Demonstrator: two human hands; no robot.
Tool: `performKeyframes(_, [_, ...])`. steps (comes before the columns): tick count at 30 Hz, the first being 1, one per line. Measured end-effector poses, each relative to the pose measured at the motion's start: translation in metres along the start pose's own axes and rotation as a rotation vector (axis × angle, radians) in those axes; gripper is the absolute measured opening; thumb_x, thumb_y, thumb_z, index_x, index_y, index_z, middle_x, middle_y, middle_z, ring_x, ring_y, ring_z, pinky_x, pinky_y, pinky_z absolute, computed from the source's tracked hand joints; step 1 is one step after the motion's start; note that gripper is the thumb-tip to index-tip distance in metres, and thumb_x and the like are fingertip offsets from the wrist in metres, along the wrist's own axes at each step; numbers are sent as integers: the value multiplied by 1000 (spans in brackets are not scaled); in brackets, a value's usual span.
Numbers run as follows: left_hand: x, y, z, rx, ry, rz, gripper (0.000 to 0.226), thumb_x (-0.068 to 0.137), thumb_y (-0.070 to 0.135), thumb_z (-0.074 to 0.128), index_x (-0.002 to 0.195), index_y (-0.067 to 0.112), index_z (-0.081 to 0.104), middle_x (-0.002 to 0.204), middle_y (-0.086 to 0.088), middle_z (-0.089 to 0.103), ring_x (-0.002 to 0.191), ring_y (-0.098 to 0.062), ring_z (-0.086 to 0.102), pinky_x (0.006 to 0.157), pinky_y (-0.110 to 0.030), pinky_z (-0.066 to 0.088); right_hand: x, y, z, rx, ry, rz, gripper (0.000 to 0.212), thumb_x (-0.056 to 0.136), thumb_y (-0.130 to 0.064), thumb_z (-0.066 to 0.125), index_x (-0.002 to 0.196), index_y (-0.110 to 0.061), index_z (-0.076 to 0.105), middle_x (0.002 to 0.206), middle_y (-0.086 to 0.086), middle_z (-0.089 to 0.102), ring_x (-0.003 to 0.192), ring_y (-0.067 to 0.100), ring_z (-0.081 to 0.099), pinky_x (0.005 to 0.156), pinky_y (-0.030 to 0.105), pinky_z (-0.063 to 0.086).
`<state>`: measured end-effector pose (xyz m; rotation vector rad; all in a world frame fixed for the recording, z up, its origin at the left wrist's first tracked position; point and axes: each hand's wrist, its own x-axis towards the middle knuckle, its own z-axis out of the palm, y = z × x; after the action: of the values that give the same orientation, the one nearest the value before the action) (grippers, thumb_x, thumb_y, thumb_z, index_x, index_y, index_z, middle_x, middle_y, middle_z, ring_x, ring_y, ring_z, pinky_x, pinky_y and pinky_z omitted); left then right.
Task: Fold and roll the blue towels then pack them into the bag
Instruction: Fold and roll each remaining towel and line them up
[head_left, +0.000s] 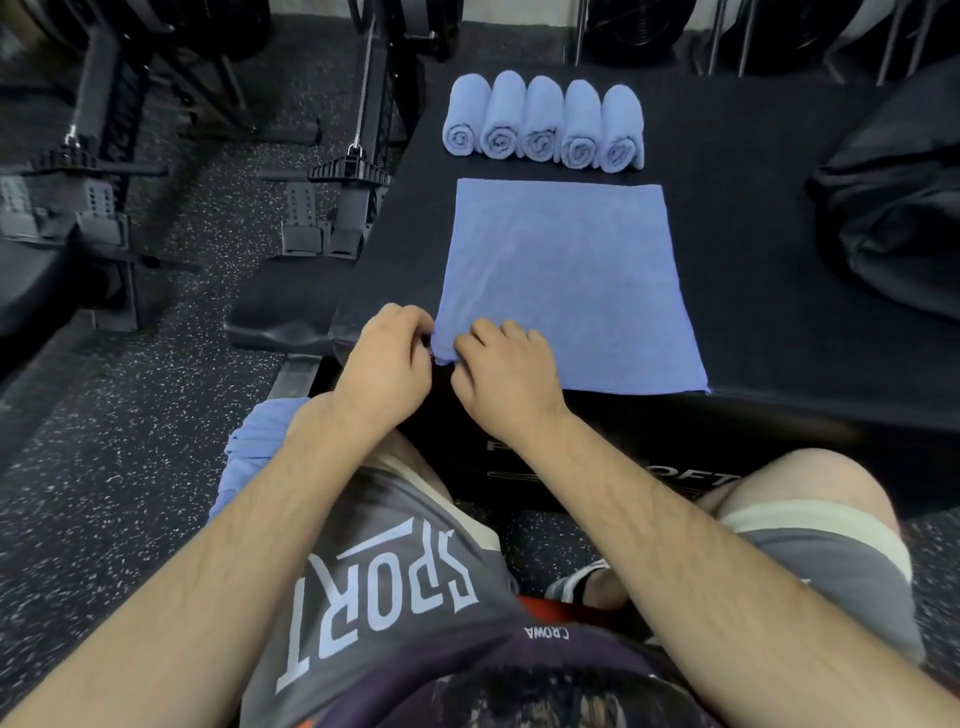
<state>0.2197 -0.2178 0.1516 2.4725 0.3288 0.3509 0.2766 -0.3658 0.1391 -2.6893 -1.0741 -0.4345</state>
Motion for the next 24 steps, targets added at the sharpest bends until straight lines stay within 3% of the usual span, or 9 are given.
performKeyframes(3, [10,13,-2,-130,-26,-155,15,99,15,48,103,20,61,93,3,66,82,-12,60,72,-20,43,3,2,-2,110,9,54,9,81,-20,69,78,-13,66,78,5,61,67,32,56,58,35,31])
performKeyframes(6, [22,26,2,-490,-57,-381,16,103,30,47,105,23,61,90,-4,72,67,-16,69,63,-26,52,2,4,-5,220,47,135,10,90,-18,58,85,-12,64,83,6,65,75,33,59,62,38,40])
performKeyframes(9, [31,45,6,-675,-64,-438,16,103,28,52,110,16,59,86,-6,68,67,-14,69,58,-25,53,-2,8,-11,281,63,171,13,93,-15,54,100,-11,65,90,7,69,80,35,63,64,39,43])
performKeyframes(14, [38,63,24,-646,-46,-334,6,100,20,59,103,15,63,71,5,62,62,-3,61,54,-19,48,-2,20,-25,421,14,297,24,97,-36,56,109,-16,57,103,2,67,90,27,62,68,34,38])
performKeyframes(18, [40,72,27,-660,-46,-330,13,103,26,53,105,17,61,86,-4,71,74,-10,66,64,-28,54,0,34,-34,469,31,374,20,102,-32,48,102,-13,56,97,6,66,83,32,60,66,40,44])
performKeyframes(21, [56,66,32,-550,-9,-336,11,99,41,54,106,34,58,93,-8,68,78,-18,64,74,-37,54,-1,40,-38,505,67,411,15,98,-23,49,98,-11,57,88,8,65,76,33,58,63,42,46])
performKeyframes(24, [90,61,34,-484,-4,-369,29,97,51,54,122,36,52,92,-1,60,80,-16,59,69,-29,47,0,39,-40,528,49,438,11,95,-23,50,91,-13,55,81,5,62,69,30,50,59,39,41])
